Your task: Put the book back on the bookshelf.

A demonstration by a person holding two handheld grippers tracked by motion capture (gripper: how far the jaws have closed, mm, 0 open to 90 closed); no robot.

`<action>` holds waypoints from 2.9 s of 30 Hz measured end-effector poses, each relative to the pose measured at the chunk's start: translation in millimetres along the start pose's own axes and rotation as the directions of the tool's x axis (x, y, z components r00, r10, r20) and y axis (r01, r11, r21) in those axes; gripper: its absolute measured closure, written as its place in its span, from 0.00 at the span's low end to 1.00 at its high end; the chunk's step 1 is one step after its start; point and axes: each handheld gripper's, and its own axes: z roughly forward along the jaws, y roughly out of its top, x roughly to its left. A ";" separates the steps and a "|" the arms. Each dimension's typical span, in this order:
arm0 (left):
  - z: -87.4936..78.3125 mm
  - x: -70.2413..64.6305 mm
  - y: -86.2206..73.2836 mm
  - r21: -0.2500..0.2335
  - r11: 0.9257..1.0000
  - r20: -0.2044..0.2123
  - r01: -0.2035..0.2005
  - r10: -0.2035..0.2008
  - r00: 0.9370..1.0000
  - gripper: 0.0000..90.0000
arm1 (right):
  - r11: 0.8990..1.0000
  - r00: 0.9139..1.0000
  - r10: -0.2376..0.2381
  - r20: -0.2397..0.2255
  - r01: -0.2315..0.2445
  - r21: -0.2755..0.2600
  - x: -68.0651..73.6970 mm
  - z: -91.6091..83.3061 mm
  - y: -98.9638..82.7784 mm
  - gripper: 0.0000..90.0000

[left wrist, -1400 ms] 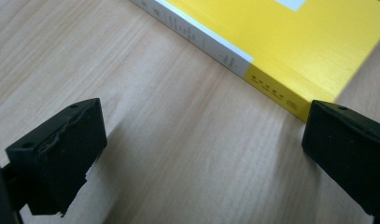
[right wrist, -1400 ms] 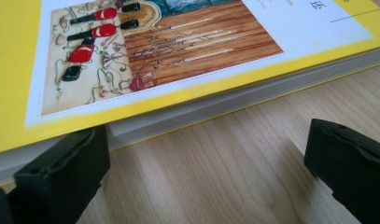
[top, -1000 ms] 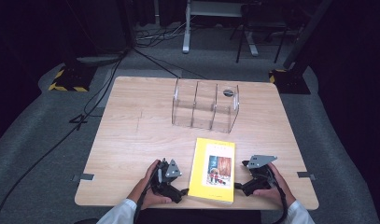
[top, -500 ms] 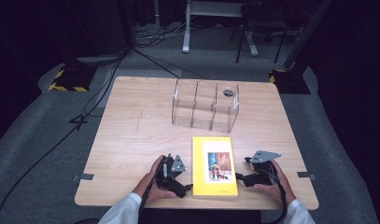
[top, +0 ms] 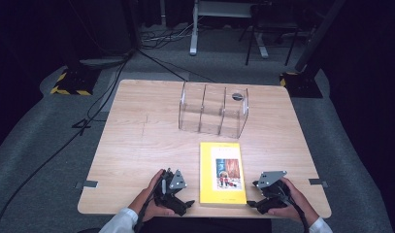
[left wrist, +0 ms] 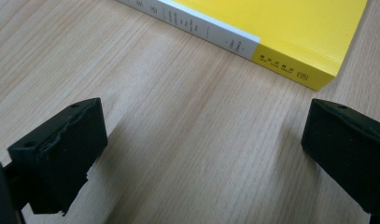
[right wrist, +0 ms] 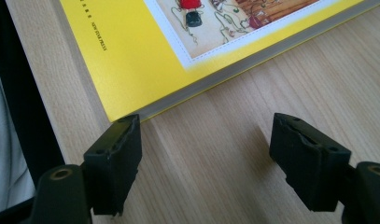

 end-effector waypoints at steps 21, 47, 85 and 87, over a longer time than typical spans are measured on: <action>-6.7 -1.7 -4.5 0.006 1.000 0.008 0.005 -0.005 1.000 0.04 | 0.988 0.986 -0.131 -0.104 0.138 0.069 -0.2 14.2 31.2 0.35; 21.1 -46.9 52.0 -0.090 0.986 0.058 -0.142 0.148 0.987 0.19 | 0.962 0.995 0.030 -0.090 -0.053 -0.268 -3.5 -2.0 29.0 0.37; 5.4 -48.6 54.4 -0.187 0.955 -0.155 -0.232 0.204 0.966 0.93 | 0.927 0.994 0.112 0.002 -0.104 -0.359 -5.3 -4.5 42.2 0.33; 1.5 -43.5 53.0 -0.207 0.955 -0.138 -0.215 0.189 0.972 0.93 | 0.931 0.993 0.119 0.016 -0.106 -0.350 -7.0 -3.8 40.1 0.32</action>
